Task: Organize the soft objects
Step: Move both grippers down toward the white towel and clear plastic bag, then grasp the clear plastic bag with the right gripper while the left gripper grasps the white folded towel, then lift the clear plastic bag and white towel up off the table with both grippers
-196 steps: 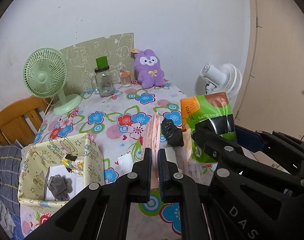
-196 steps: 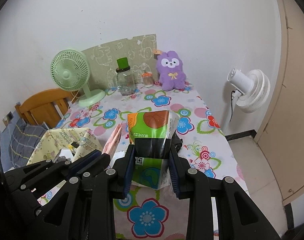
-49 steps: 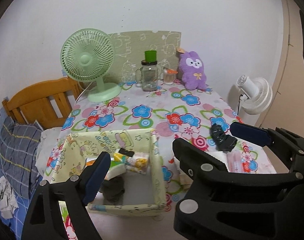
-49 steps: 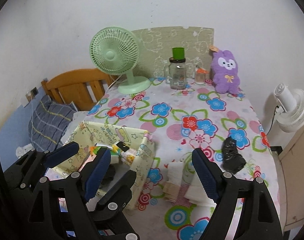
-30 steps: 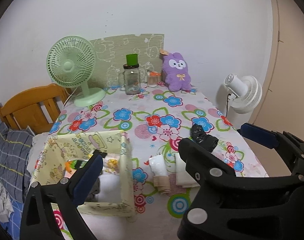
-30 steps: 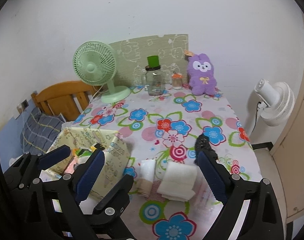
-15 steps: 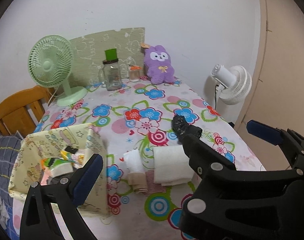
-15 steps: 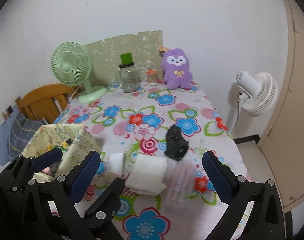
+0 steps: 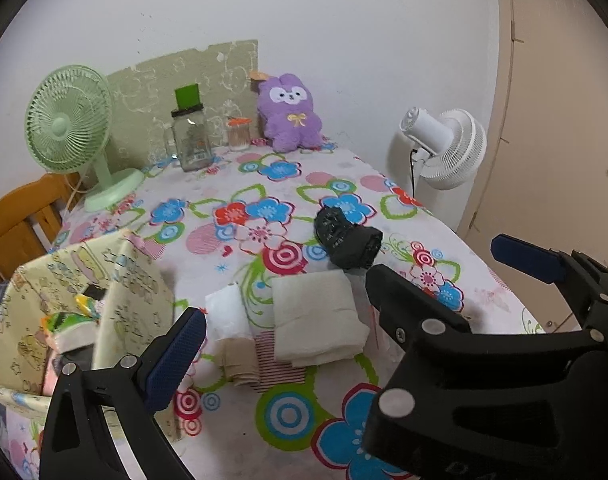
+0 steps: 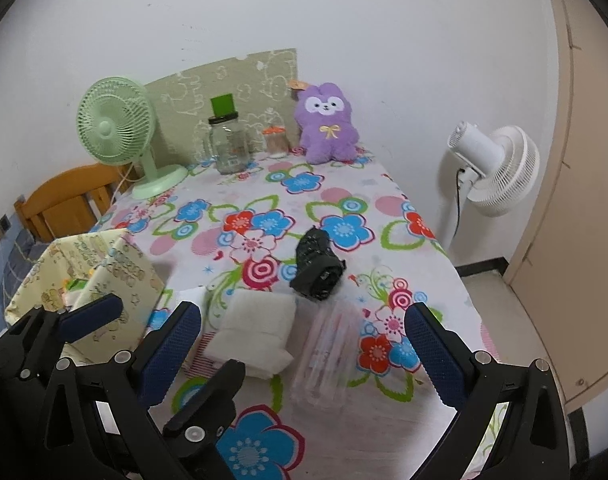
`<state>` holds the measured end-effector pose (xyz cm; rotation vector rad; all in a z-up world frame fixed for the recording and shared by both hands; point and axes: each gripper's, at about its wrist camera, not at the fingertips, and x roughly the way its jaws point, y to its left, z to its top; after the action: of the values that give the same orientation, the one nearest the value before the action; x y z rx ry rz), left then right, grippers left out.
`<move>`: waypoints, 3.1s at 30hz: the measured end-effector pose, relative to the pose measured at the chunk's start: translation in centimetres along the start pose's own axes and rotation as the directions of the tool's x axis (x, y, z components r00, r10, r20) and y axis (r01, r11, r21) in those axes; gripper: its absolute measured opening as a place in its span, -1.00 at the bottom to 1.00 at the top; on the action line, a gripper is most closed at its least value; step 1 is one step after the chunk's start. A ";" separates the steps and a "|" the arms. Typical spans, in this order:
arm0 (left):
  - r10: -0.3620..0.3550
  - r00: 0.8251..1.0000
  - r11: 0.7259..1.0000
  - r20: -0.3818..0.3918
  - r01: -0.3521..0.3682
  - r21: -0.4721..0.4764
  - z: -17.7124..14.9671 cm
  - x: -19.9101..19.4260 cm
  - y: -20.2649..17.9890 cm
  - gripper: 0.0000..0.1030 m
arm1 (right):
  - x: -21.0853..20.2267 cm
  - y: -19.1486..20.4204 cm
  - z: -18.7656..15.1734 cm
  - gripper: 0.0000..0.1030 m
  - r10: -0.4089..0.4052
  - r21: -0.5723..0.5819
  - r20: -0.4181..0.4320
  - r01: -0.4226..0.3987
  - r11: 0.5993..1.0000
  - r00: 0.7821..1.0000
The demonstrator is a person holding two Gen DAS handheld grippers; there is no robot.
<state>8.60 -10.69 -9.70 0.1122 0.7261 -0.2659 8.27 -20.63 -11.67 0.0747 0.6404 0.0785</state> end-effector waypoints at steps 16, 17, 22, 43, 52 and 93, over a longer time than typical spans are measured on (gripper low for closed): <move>-0.006 0.993 1.000 -0.118 0.005 -0.014 -0.5 4.6 0.1 0.99 | 4.6 -2.0 -1.1 0.70 -0.059 0.030 -0.112 0.063 0.998 0.992; -0.005 0.993 1.000 -0.122 0.004 -0.011 -0.4 4.8 0.1 0.99 | 5.1 -2.2 -1.1 0.69 -0.055 0.041 -0.128 0.060 0.997 0.990; 0.010 0.989 1.000 -0.145 -0.008 0.013 -0.4 5.7 -0.1 0.98 | 6.6 -2.6 -1.4 0.58 -0.047 0.063 -0.169 0.058 0.996 0.985; 0.021 0.975 0.999 -0.222 -0.014 0.030 -0.3 8.9 -0.6 0.91 | 9.1 -3.6 -2.0 -0.37 -0.011 0.068 -0.277 0.031 0.997 0.961; -0.021 0.966 1.000 -0.258 0.025 0.010 0.1 10.5 -0.9 0.65 | 8.8 -4.8 -1.7 -0.45 -0.028 0.081 -0.267 0.052 0.995 0.963; -0.038 0.987 0.999 -0.154 0.040 0.008 0.2 3.2 -0.7 -0.43 | 2.9 -1.1 -0.4 -0.45 -0.023 0.041 -0.158 0.030 0.999 0.987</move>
<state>10.81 -12.01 -11.69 0.1302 0.8810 -0.3007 10.36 -21.43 -13.81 0.1019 0.8015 0.0449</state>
